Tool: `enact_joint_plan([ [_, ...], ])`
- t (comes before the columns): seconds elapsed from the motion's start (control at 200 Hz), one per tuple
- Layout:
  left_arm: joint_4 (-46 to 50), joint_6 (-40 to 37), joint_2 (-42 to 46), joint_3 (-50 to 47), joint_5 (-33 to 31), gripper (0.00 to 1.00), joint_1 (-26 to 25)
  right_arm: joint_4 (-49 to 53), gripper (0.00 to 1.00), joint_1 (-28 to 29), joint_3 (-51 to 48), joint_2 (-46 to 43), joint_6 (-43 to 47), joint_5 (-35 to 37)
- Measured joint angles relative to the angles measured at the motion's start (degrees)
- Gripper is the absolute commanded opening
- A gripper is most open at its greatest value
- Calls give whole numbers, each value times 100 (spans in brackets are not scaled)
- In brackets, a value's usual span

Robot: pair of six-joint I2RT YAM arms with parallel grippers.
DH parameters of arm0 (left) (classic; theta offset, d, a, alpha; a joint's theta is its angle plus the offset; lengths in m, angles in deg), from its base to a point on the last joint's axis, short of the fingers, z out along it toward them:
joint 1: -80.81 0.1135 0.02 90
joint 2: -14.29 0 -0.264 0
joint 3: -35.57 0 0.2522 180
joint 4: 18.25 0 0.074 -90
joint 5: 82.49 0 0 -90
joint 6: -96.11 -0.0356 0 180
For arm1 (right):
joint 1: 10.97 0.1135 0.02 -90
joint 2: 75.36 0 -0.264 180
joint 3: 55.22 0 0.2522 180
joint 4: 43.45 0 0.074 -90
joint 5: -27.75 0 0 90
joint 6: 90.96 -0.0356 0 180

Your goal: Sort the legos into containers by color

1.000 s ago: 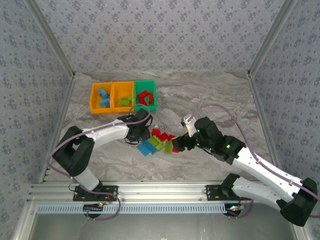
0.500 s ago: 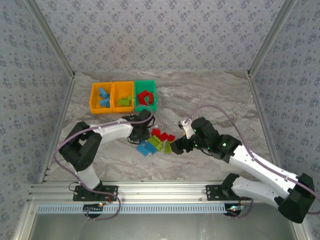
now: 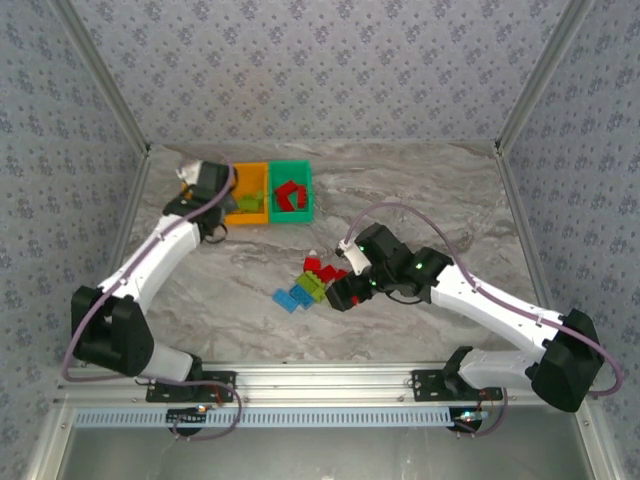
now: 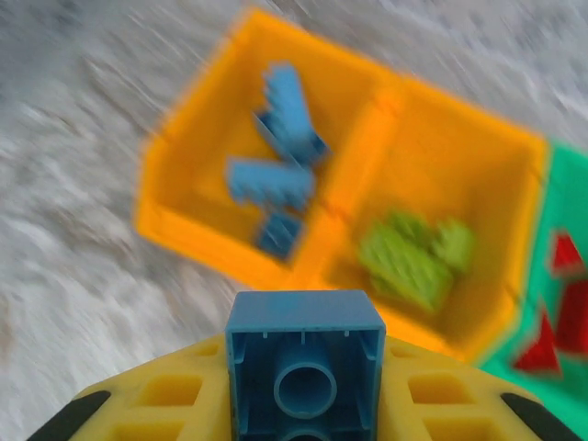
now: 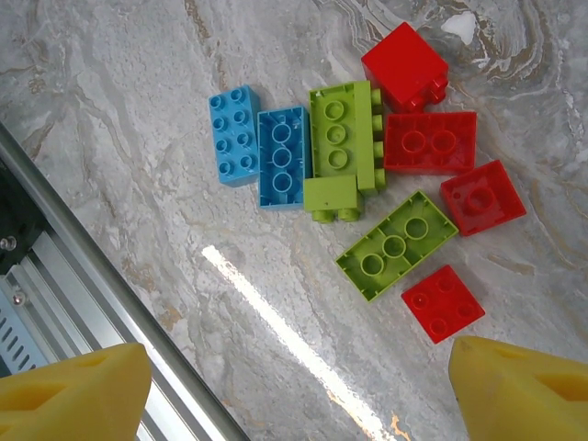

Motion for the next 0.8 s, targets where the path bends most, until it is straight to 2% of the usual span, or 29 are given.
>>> enact_joint_plan([
  [0.165, -179, -389, -1403, 1202, 20, 29, 782, 72, 87, 4, 52, 0, -2, 4],
  [0.31, -146, -713, -2680, 2243, 39, 30, 920, 118, 87, 7, 76, -2, -2, 7],
  [0.405, 13, -841, -3169, 2527, 42, 41, 920, 142, 87, 22, 76, -28, -9, 17],
  [0.58, 280, -938, -3390, 2564, 37, 54, 935, 136, 89, 31, 76, -238, -50, 20],
  [0.66, 295, -955, -3338, 2559, 42, 54, 942, 133, 89, 31, 76, -291, -72, 31],
  [0.8, 398, -890, -2879, 2282, 142, 49, 944, 107, 89, 31, 70, -293, -144, 125],
])
